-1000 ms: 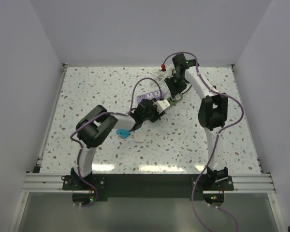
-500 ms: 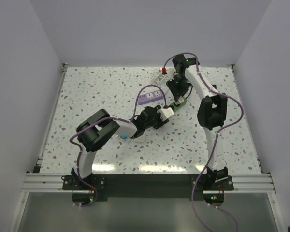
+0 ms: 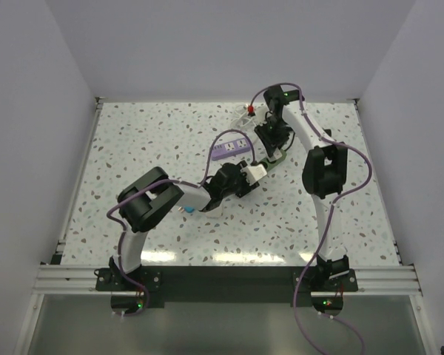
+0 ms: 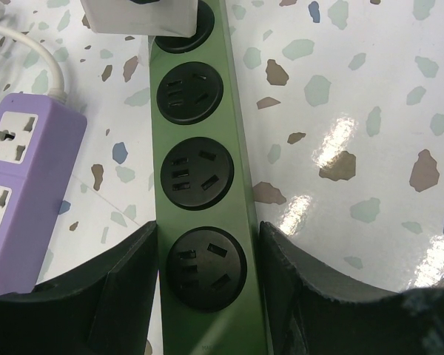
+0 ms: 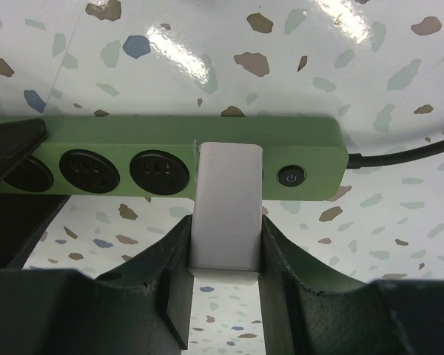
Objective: Insert the plug
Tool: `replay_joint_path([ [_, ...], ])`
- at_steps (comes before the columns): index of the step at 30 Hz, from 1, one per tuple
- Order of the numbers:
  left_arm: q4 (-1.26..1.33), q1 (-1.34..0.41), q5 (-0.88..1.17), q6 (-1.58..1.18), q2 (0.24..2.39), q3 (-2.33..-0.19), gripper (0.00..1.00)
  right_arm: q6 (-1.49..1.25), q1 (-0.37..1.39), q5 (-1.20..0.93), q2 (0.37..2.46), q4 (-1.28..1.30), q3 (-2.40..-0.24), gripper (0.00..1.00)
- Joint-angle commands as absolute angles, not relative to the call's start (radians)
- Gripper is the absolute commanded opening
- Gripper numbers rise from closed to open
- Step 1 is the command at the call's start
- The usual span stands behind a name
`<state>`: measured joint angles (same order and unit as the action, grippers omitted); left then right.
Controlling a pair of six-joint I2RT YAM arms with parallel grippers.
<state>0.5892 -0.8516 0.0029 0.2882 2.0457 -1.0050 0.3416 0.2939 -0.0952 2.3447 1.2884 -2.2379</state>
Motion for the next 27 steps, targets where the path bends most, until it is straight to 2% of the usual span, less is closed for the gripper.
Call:
replay_joint_path([
  [1, 0.391, -0.948, 0.242, 0.282, 2.137, -0.997, 0.0, 0.344, 0.319, -0.178, 2.332, 1.359, -2.215, 0.0],
  [21, 0.38, -0.948, 0.273, 0.31, 2.132, -1.029, 0.0, 0.36, 0.319, -0.158, 2.516, 1.353, -2.364, 0.0],
  [27, 0.38, -0.95, 0.278, 0.31, 2.14, -1.043, 0.0, 0.344, 0.319, -0.16, 2.551, 1.336, -2.343, 0.0],
])
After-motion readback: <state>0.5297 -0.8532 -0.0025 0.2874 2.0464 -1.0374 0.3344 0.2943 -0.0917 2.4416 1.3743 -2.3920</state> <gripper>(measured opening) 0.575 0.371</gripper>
